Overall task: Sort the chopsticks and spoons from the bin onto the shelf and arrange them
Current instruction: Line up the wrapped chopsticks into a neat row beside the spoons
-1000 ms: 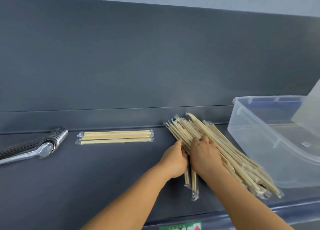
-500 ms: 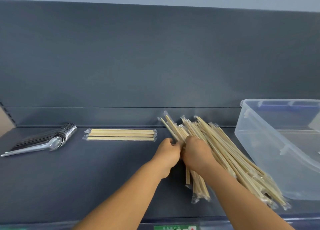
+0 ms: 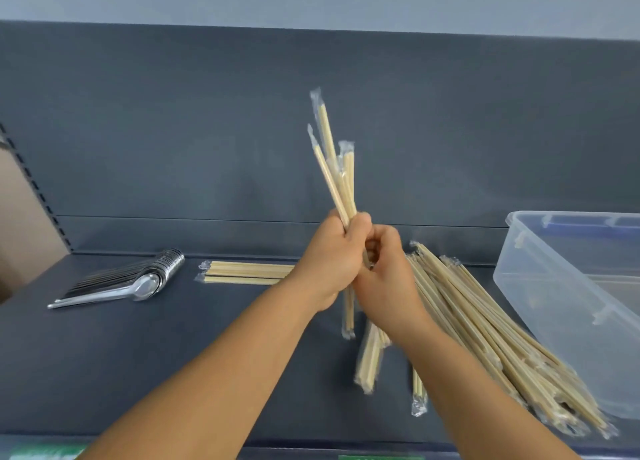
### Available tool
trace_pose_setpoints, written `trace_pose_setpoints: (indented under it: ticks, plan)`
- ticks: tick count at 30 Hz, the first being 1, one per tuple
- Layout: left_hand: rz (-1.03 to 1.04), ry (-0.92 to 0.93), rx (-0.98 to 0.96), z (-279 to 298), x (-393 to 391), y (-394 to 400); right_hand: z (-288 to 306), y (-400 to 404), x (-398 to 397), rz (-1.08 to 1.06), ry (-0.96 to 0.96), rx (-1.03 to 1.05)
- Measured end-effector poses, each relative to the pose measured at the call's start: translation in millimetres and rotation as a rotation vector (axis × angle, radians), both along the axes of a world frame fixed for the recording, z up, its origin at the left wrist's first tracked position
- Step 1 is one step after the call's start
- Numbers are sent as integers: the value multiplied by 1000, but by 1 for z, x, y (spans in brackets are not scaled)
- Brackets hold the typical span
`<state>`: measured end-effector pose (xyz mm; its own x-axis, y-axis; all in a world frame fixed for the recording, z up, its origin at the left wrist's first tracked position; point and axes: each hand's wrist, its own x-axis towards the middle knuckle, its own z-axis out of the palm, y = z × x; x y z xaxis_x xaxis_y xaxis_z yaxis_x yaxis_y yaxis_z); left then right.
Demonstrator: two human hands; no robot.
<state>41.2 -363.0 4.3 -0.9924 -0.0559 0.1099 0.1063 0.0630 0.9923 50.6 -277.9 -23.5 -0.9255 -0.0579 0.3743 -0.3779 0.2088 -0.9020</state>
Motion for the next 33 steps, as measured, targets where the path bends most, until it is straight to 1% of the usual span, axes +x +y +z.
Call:
trace_pose_setpoints:
  ticks: [1,3,5,8,11,14,17,20,21,23,27,29,30,31,32,33]
  plan:
    - [-19,37,-3,6,5,-5,3,-3,0,49,-22,-62]
    - [-72,95,-9,13,14,-15,5,-8,1,162,-53,-119]
    - [-97,127,-19,12,19,-24,0,-13,3,238,-78,-125]
    - [-64,121,-12,7,21,-34,-10,-21,8,305,-135,-141]
    - [-66,122,11,4,24,-38,-19,-28,8,340,-163,-90]
    - [-62,193,-24,5,27,-40,-19,-36,9,347,-155,-46]
    - [-108,254,-27,12,31,-43,-22,-41,6,324,-125,-63]
    - [-171,249,-122,11,36,-51,-28,-41,5,347,-160,-84]
    - [-147,253,-157,9,36,-53,-30,-41,6,359,-166,-89]
    - [-47,254,-167,6,35,-60,-35,-43,8,377,-160,-90]
    - [90,206,-116,2,27,-79,-43,-57,6,342,-60,71]
    - [223,222,-189,-5,24,-91,-46,-63,-1,302,-34,175]
    - [323,245,-242,-10,25,-99,-48,-66,-6,277,-21,265]
    - [436,270,-330,-16,28,-106,-49,-69,-11,250,0,388]
    - [545,300,-483,-25,30,-115,-51,-73,-16,221,22,534]
    - [626,349,-707,-35,31,-124,-52,-77,-19,191,48,680]
